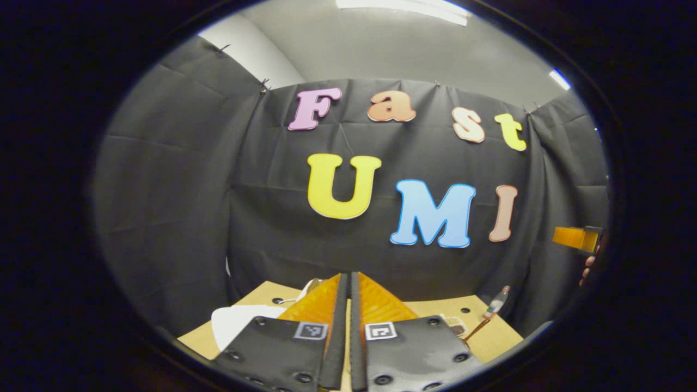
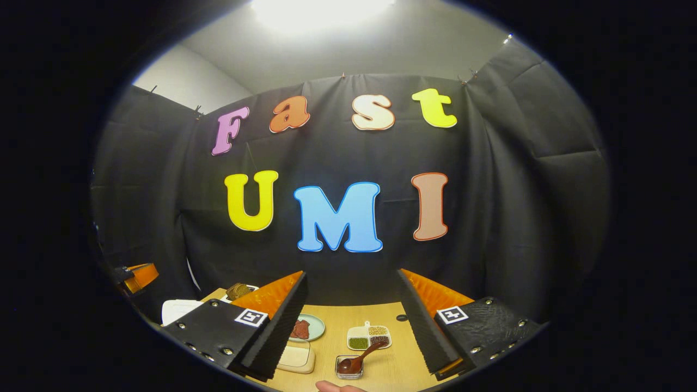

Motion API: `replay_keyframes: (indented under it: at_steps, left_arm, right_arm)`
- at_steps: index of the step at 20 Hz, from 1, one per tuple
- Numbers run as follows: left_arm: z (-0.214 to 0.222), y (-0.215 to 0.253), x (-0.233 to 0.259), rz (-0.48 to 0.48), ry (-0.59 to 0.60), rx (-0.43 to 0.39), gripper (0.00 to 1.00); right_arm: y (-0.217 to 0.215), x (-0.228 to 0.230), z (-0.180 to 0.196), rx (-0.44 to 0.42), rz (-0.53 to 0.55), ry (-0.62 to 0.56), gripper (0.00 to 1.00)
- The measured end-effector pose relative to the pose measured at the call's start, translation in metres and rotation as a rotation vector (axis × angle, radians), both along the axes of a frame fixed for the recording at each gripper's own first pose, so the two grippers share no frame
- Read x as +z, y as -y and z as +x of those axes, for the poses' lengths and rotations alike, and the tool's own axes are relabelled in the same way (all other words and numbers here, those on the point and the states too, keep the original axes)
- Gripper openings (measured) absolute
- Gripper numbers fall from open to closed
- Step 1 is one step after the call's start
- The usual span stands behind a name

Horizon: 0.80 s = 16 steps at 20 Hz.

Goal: Close the left gripper, press the button to open the rice cooker; take a wooden spoon from the chopstick holder with the right hand, scoop a spoonful of rice and pour it into the rice cooker, then put the wooden spoon back into the chopstick holder.

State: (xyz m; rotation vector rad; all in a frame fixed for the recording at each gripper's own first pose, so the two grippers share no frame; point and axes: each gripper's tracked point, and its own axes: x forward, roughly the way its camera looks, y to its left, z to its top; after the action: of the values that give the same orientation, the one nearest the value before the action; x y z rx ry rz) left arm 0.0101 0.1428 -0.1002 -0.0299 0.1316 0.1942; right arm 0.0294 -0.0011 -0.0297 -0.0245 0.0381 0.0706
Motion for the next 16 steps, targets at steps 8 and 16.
replay_keyframes:
  at_steps: [8,16]
  left_arm:
    - [-0.034,-0.075,-0.112,-0.115,-0.229,0.109,0.07]
    - [-0.046,-0.105,-0.194,-0.152,-0.383,0.171,0.11]
  right_arm:
    - [0.009,-0.017,0.015,0.01,0.007,-0.036,0.97]
    - [0.027,-0.041,0.023,-0.002,-0.031,-0.091,0.97]
